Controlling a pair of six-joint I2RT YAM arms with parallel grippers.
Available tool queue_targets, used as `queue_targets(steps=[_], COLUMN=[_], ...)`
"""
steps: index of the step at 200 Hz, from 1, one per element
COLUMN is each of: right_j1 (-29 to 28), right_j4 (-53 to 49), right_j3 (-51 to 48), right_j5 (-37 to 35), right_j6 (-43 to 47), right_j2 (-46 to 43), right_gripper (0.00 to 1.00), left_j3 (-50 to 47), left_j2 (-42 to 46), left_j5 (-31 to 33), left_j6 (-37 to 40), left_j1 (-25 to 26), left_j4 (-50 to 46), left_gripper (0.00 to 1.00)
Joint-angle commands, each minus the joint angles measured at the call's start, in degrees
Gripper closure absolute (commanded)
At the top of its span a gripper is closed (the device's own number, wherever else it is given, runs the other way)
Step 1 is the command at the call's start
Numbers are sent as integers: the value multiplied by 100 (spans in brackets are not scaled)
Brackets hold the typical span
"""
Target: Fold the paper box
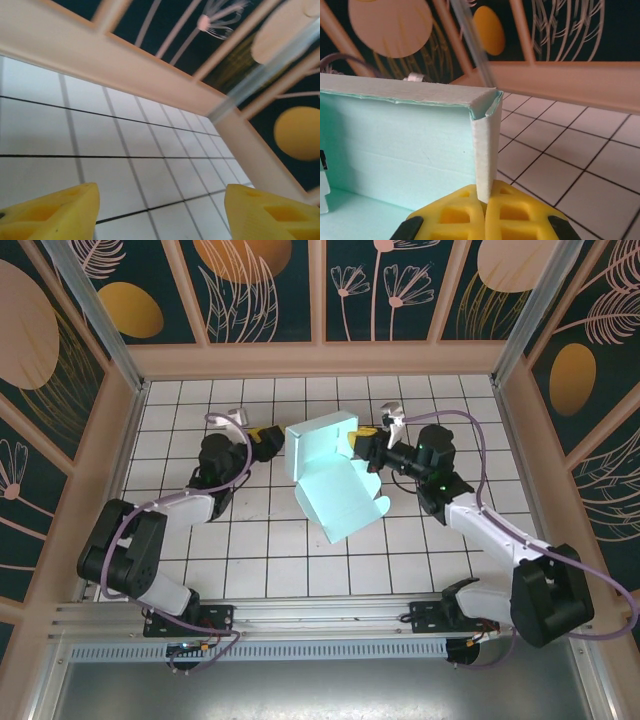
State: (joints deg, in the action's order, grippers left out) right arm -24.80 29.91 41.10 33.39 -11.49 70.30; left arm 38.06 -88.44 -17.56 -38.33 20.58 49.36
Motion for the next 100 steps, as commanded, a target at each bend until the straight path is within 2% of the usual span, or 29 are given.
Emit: queue_targets(steps=[1, 25, 58, 100], right_j1=[-31, -230, -391, -623], right_j4=[133, -398, -476, -927], right_j3=[190, 395, 492, 785], right_j5=[458, 107, -202, -915], right_j6=[-154, 211, 208, 489], right_j2=[211, 392, 618, 823], right_gripper=[100, 100, 100, 100], left_j3=[298, 423, 545, 666], left_j2=[-124, -231, -425, -525], left_j5=[-699, -945, -1213, -1370], left_j6=[108, 42, -122, -210], left_j1=[200, 328, 445, 527], left_j4=[276, 363, 505, 507], left_gripper=[37, 43, 49, 51])
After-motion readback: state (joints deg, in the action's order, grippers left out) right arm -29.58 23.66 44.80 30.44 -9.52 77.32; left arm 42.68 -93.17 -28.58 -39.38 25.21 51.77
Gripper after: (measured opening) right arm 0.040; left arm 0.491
